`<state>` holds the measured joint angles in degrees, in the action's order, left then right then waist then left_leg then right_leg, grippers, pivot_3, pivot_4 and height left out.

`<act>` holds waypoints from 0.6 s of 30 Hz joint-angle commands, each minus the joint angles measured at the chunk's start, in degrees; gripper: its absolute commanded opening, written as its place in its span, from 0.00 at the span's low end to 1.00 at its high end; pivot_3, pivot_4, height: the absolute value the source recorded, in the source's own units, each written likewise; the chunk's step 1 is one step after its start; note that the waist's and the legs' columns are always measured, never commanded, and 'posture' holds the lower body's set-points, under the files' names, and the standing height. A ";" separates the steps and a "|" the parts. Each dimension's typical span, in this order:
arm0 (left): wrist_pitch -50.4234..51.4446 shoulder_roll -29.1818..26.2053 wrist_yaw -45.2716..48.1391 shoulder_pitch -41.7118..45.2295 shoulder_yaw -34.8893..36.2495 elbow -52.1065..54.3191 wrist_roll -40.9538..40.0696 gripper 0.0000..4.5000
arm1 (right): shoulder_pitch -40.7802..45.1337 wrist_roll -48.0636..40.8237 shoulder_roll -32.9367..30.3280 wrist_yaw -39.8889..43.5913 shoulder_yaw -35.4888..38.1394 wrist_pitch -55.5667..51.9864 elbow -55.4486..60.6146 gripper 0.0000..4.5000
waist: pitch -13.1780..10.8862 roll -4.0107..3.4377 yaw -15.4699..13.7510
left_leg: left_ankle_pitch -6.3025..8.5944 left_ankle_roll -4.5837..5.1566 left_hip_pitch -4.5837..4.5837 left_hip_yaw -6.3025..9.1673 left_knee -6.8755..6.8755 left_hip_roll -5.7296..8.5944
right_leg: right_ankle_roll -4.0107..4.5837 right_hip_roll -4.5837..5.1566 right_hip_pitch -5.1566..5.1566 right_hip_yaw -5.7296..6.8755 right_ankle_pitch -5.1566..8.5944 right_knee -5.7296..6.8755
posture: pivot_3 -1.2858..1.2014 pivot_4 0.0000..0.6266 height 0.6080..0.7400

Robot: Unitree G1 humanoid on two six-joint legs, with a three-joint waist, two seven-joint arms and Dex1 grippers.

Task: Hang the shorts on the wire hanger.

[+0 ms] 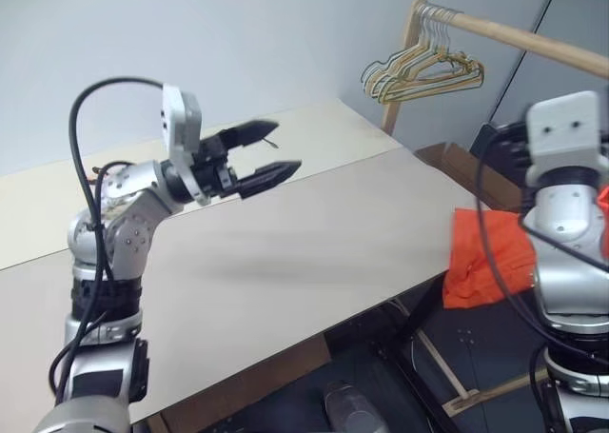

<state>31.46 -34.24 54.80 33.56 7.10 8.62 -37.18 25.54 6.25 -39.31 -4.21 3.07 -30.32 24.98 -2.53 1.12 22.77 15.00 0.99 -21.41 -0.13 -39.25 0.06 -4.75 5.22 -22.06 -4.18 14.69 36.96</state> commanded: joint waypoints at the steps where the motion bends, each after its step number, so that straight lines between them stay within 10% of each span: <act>1: -2.12 -4.39 1.41 -5.50 -0.24 5.25 3.30 1.00 | -0.57 -10.89 0.55 16.86 -1.01 6.09 -0.44 1.00 | -0.12 0.22 -0.34 | 0.00 0.00 0.02 0.01 0.04 -0.04 | 0.01 -0.03 0.02 0.01 -0.01 -0.03 | 0.42 0.04 1.00; 8: -1.56 -11.18 1.05 -19.82 3.16 14.87 4.20 1.00 | 0.67 -25.93 -2.41 45.17 -4.07 4.90 -5.90 1.00 | -0.41 0.45 -5.89 | 0.00 0.00 0.00 0.06 0.28 -0.20 | 0.52 0.02 -0.07 0.09 -0.29 -0.23 | 0.47 0.04 1.00; 18: 1.56 -13.22 -2.68 -25.14 7.86 22.01 1.53 1.00 | 3.01 -27.58 -2.82 54.57 -3.29 4.10 -9.22 1.00 | -1.09 0.44 -17.70 | 0.00 -0.01 0.01 0.00 0.33 -0.36 | 0.81 -0.08 -0.18 0.28 -0.28 -0.23 | 0.52 0.08 1.00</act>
<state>32.88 -46.97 52.81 8.18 13.42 28.96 -34.49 28.22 -19.74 -41.59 49.92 -2.50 -26.06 14.21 -3.62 1.55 5.07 15.00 0.99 -21.41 -0.17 -38.92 -0.30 -3.89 5.15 -22.26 -3.91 14.39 36.72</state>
